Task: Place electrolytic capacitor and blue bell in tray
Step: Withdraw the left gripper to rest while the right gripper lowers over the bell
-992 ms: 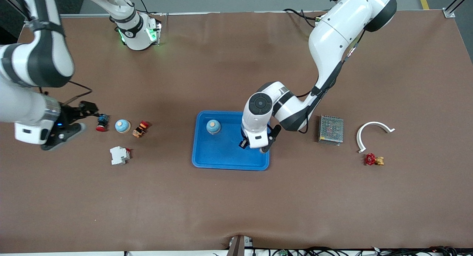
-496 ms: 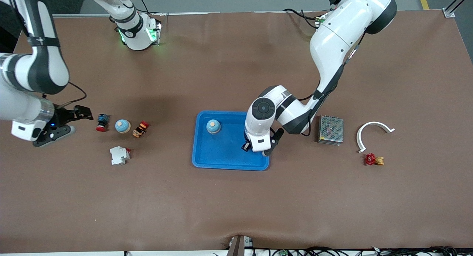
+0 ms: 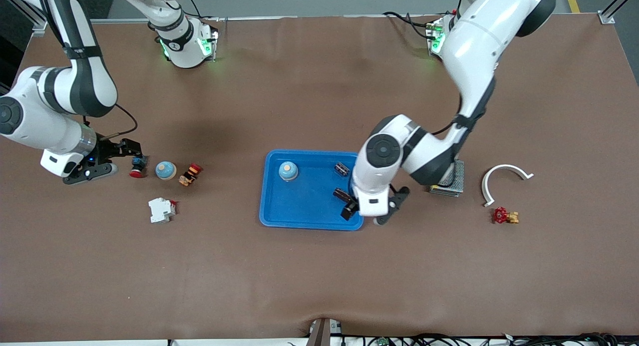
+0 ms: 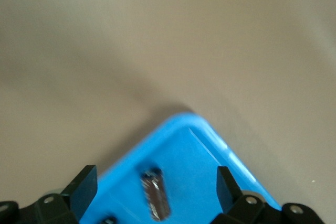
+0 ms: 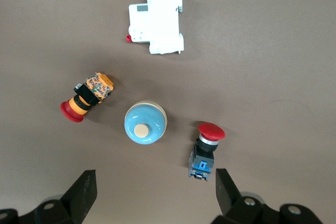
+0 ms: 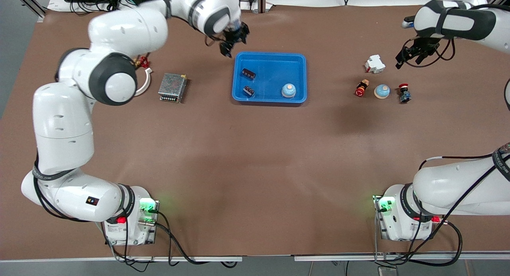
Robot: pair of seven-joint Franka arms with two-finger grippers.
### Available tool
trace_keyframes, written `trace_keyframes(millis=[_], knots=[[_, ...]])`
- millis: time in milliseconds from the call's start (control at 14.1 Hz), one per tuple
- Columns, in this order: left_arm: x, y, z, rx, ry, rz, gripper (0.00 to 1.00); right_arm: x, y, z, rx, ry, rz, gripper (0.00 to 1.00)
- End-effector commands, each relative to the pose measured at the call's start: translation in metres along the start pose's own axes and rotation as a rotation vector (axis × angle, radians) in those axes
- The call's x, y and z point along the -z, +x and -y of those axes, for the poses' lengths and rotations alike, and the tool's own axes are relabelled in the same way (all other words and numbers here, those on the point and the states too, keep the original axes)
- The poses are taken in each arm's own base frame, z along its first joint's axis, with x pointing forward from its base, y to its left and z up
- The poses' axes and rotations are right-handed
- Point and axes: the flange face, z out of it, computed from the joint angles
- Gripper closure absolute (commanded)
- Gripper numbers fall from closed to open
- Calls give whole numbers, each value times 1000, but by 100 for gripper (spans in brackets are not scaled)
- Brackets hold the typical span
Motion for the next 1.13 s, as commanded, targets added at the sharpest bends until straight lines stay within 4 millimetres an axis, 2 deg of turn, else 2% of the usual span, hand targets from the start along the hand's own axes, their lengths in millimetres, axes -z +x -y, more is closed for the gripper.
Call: trace_keyframes(millis=[0,71,142,283,425,496,638,779,1063], knots=[[58,25,23,-159,65,-53,0,-23,-20,16,-7,-4,-19,0],[73,42,32,-220,88,-57,0,-28,-22,19,-3,-5,-20,0],[86,69,44,-256,93,-61,0,-33,-23,21,0,-5,-20,0],[111,87,58,-340,119,-63,0,-42,-25,30,10,-9,-25,0],[128,104,81,-362,195,-40,0,-52,-27,35,8,-15,-39,0],[145,115,94,-387,226,-35,0,-54,-26,40,18,-21,-51,0],[168,138,113,-494,243,-33,0,-61,-25,42,22,-23,-58,0],[189,158,134,-524,261,-29,0,-72,-23,40,22,-24,-63,0],[229,161,157,-613,284,-11,0,-104,-15,45,38,-26,-72,0]])
